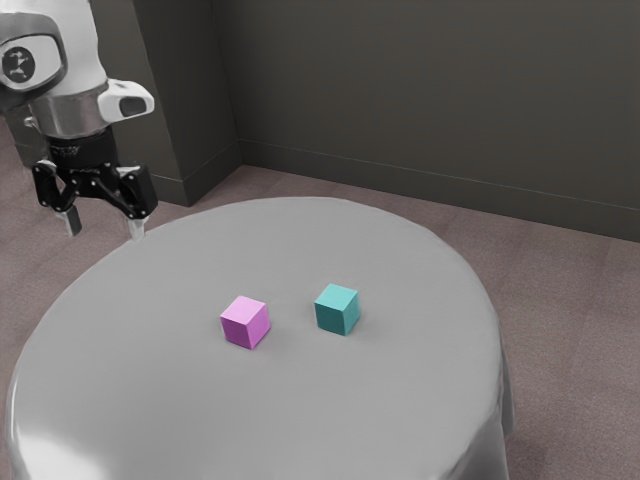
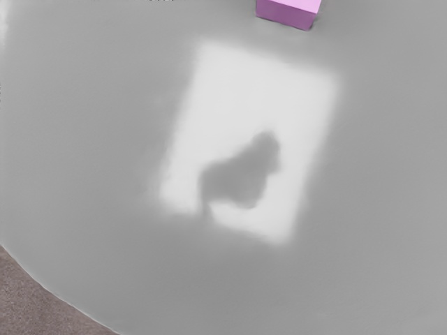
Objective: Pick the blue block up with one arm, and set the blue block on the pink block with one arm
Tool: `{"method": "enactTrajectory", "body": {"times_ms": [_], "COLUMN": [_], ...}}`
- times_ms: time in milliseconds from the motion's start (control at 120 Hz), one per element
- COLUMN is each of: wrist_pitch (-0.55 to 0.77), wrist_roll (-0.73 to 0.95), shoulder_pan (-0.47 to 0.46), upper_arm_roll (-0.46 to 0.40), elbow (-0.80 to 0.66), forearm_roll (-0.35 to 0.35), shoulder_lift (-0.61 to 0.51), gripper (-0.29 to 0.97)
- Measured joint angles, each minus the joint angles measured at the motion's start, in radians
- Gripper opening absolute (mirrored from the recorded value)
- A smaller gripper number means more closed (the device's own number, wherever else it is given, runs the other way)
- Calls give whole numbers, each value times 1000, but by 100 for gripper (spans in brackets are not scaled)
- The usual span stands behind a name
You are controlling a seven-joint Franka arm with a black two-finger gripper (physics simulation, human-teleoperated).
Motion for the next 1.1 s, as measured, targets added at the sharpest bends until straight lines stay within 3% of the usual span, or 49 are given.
{"method": "enactTrajectory", "body": {"times_ms": [217, 667, 783, 917, 1100], "wrist_pitch": [131, 483, 567, 675, 792], "wrist_roll": [13, -47, -81, -110, -137], "shoulder_pan": [0, -11, -37, -3, -1], "upper_arm_roll": [-78, -252, -279, -280, -275], "elbow": [-6, 3, 36, 46, 99], "forearm_roll": [46, 7, 65, 149, 200], "shoulder_lift": [216, 472, 562, 625, 737], "gripper": [68, 68, 68, 68, 68]}}
